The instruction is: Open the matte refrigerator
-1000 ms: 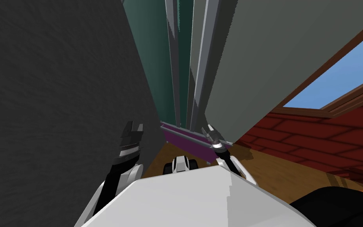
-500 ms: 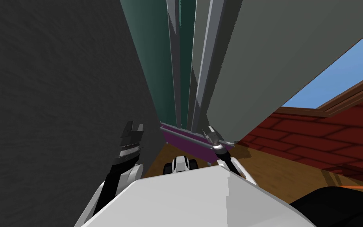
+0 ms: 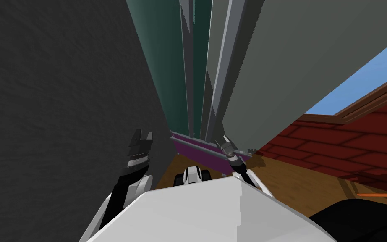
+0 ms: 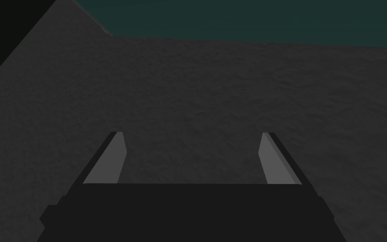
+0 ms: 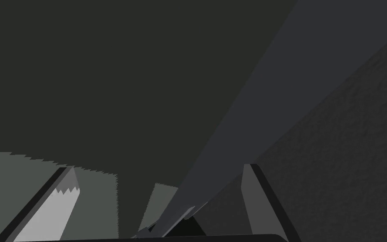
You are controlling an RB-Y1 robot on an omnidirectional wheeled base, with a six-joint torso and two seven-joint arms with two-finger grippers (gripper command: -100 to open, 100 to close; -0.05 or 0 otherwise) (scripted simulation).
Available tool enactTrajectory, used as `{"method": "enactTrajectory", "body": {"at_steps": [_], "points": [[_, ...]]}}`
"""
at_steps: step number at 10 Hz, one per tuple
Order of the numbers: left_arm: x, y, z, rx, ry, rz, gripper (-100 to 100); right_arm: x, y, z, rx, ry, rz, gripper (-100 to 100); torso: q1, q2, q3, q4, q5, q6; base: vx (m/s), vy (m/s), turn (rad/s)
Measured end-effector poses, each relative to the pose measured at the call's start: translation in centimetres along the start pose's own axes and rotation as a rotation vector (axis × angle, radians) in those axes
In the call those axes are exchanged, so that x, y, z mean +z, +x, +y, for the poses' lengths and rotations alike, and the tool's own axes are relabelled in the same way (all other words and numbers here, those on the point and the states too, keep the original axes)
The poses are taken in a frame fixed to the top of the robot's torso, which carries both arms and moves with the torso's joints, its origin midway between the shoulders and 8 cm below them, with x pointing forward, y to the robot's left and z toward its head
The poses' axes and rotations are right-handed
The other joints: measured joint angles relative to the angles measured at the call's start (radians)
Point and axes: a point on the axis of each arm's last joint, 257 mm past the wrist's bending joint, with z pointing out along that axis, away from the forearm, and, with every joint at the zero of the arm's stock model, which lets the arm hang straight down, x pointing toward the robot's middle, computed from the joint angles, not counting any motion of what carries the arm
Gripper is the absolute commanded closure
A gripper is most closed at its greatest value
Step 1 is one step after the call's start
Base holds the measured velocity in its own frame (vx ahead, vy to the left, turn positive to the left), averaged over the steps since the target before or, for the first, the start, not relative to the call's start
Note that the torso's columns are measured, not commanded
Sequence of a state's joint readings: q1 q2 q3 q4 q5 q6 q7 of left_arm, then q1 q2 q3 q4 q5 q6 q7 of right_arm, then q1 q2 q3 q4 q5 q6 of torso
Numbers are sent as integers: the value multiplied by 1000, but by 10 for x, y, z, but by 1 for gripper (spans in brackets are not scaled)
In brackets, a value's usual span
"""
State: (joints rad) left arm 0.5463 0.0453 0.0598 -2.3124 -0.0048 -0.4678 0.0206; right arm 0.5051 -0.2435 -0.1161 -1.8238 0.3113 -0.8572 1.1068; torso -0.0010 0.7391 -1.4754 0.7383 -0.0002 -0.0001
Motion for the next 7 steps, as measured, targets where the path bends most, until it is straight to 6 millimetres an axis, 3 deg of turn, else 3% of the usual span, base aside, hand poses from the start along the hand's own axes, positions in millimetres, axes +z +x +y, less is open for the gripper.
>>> {"method": "enactTrajectory", "body": {"at_steps": [7], "points": [[0,0,0,0,0,0,0,-21,22,-1,-196,-11,35,-100,1,-1,-1,0,0,0,38,38,-41]]}}
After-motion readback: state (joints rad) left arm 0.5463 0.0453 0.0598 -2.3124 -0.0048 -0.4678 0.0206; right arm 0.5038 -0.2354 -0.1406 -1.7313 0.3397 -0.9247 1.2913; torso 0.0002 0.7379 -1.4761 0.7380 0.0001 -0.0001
